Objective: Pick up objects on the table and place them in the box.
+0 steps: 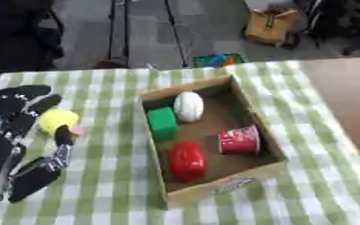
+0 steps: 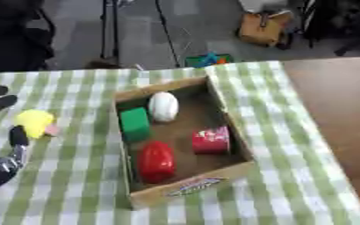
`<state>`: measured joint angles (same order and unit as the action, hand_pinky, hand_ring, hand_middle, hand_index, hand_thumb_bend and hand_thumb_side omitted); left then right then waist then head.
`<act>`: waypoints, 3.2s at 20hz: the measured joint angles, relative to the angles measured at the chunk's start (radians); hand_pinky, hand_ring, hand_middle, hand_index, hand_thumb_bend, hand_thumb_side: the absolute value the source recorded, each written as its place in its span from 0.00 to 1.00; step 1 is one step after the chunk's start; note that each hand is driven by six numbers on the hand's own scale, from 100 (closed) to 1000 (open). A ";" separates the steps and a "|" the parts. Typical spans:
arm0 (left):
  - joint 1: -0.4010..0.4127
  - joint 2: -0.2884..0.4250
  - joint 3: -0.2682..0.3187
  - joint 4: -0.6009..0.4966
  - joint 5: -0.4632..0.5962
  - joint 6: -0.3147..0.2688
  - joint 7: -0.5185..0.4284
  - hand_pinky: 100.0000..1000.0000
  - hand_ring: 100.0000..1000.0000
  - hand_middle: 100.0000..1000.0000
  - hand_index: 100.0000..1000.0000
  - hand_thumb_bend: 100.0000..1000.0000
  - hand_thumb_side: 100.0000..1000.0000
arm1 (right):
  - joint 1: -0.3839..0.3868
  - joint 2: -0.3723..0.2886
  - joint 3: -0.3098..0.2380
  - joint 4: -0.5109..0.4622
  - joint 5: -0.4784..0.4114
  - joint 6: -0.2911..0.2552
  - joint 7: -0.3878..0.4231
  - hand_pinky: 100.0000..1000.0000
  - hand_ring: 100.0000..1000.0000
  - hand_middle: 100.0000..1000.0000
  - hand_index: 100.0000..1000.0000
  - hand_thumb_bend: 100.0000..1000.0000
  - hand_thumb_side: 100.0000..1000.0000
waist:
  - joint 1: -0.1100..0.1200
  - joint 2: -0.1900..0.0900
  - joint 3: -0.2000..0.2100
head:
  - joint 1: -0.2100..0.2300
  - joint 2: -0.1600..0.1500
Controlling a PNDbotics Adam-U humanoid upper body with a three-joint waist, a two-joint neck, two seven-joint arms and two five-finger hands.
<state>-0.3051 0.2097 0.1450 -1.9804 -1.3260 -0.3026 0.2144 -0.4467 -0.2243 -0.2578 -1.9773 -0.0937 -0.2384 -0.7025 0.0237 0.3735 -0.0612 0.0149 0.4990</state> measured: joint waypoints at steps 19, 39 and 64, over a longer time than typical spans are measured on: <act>-0.094 0.109 0.038 0.029 0.230 0.248 -0.643 1.00 1.00 1.00 1.00 0.00 1.00 | 0.008 0.000 0.001 0.000 -0.004 0.004 0.005 0.54 0.58 0.48 0.75 0.00 0.37 | 0.006 -0.004 -0.003 | 0.007 0.000; -0.246 0.445 -0.013 0.446 0.622 0.138 -0.844 1.00 1.00 1.00 1.00 0.20 1.00 | 0.016 0.000 0.018 0.000 -0.006 0.015 0.026 0.54 0.57 0.47 0.74 0.00 0.38 | 0.008 -0.027 -0.021 | 0.014 0.020; -0.346 0.500 -0.148 0.718 0.451 -0.019 -0.736 1.00 1.00 1.00 1.00 0.45 1.00 | 0.016 0.000 0.025 0.000 -0.026 0.024 0.043 0.54 0.57 0.46 0.73 0.00 0.39 | 0.004 -0.027 -0.036 | 0.035 0.019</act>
<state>-0.6507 0.7101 -0.0029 -1.2628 -0.8751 -0.3216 -0.5220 -0.4306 -0.2244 -0.2329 -1.9773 -0.1199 -0.2142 -0.6597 0.0279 0.3467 -0.0970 0.0498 0.5182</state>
